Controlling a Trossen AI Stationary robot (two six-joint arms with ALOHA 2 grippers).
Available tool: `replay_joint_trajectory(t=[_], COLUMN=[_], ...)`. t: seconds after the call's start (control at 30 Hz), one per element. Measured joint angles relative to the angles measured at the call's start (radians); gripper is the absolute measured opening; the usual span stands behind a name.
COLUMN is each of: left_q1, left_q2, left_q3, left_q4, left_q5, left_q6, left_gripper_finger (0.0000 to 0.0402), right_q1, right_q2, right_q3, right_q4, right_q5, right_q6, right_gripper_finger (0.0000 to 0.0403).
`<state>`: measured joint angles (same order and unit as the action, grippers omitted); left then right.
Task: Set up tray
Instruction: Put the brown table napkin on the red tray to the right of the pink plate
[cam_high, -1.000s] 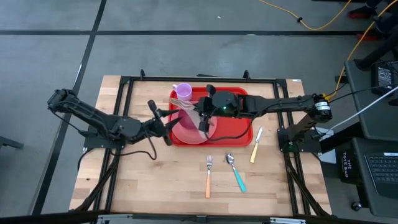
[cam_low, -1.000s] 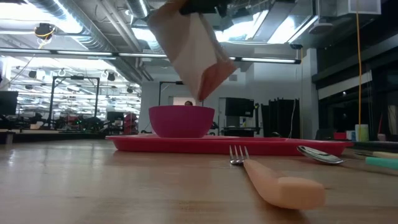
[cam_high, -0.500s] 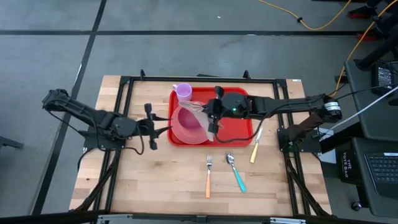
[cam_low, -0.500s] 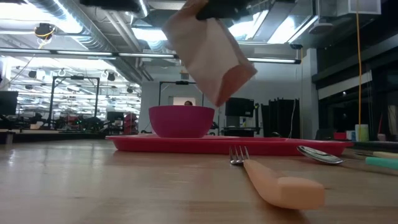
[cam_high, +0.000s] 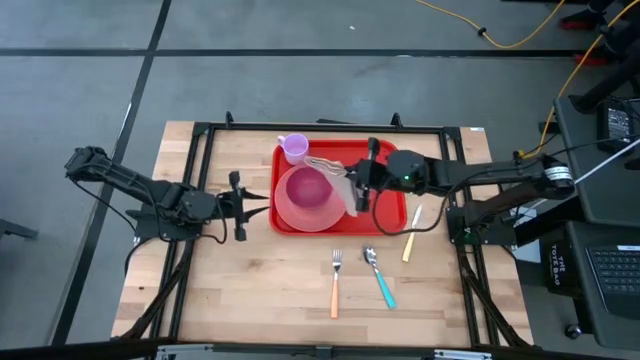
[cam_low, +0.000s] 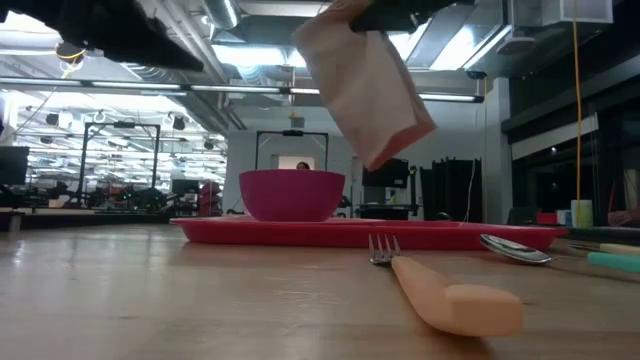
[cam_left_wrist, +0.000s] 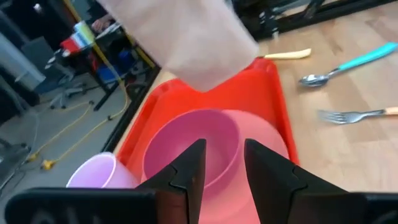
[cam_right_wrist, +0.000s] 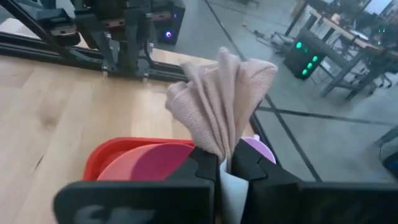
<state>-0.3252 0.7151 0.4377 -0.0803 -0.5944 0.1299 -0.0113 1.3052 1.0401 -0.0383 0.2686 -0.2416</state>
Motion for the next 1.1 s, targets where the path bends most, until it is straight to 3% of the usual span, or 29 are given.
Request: replay_joint_trajectory(t=[0.27, 0.5, 0.73, 0.97, 1.1], left_q1=[0.025, 0.054, 0.054, 0.053, 0.053], left_q2=[-0.007, -0.006, -0.006, -0.006, -0.006], left_q3=[0.0, 0.0, 0.0, 0.0, 0.0], left_q4=[0.057, 0.054, 0.054, 0.055, 0.054], left_q5=[0.17, 0.089, 0.094, 0.095, 0.095], left_q6=[0.005, 0.012, 0.014, 0.014, 0.014], left_gripper_finger=[0.0086, 0.0083, 0.0085, 0.0082, 0.0082], right_q1=[-0.012, -0.065, -0.136, -0.257, -0.318], right_q2=[-0.073, -0.103, -0.143, -0.146, -0.146], right_q3=[-0.096, -0.198, -0.227, -0.228, -0.228], right_q4=[0.009, 0.049, 0.058, 0.053, 0.05], right_q5=[-0.005, -0.041, -0.094, -0.331, -0.388], right_q6=[-0.055, -0.07, -0.19, -0.266, -0.313], right_gripper_finger=[0.0014, 0.0014, 0.0014, 0.0014, 0.0014])
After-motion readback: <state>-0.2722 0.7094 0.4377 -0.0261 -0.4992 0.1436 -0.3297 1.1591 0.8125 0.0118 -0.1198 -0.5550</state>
